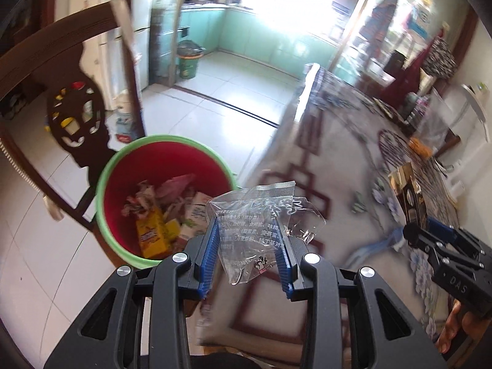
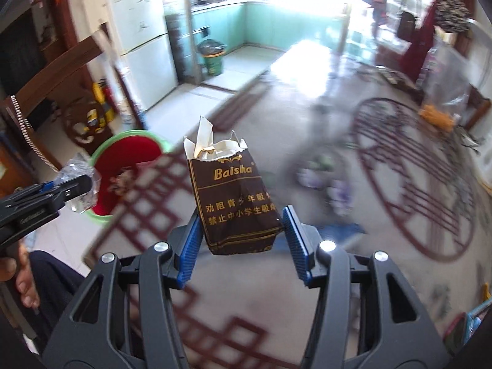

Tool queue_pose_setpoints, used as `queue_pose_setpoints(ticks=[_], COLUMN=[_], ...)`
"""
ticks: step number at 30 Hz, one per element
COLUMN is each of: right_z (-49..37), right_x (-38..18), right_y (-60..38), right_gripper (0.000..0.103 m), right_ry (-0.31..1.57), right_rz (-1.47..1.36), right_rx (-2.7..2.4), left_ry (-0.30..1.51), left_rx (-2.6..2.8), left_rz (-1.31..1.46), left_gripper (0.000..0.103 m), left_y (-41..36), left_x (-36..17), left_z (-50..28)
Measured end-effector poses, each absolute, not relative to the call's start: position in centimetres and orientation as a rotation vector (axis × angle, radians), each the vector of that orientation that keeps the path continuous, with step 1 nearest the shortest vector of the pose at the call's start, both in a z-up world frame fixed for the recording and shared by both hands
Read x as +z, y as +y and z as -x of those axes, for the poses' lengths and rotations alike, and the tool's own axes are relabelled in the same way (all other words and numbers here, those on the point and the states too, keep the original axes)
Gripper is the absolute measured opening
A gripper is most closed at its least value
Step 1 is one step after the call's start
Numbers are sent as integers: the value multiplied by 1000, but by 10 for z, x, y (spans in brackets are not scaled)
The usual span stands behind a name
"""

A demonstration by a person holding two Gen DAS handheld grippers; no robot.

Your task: Collect trash

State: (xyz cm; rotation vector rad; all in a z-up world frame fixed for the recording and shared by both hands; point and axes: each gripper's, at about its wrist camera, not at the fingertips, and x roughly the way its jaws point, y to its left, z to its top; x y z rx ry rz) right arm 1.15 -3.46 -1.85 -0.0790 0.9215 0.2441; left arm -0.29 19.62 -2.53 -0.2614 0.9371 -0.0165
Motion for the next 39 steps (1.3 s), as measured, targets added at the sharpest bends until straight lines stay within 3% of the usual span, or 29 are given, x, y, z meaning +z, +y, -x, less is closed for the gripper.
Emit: queue_pose_setpoints(ticks=[8,9,10,12,13,18,20,22,32,39], right_z=[-46,-49,-53,-60,-61,-41,-27,-18,34,65], right_x=[-27,-27,-27,-24,-23,-5,6,15,56,80], right_y=[45,51,58,67,67,34,7,-16,-120,-159], right_gripper=[50,50,51,58,66,76,91,97,98,98], right_ry=[965,966,965,961,952,878,830,798,687,472], right_rz=[29,22,12,3,10,2,5,-4,7,6], right_rx=[449,466,489,526,513,439,378,339,129,-42], left_ry=[940,942,938,915,909,886,862,838,698,533], left_rx=[143,153,168,195,199,168,140,89,-84,-69], left_rz=[313,320,328,344,350,386,377,343,283,178], left_gripper=[37,49,70,85,85,90,93,95,95,95], left_y=[258,263,266,271,273,264,251,230,131,82], left_x=[-37,-39,-39,-38,-38,-31,-26,-19,21,53], left_z=[-21,-25,-27,-30,-29,-17,-10,-4,12,26])
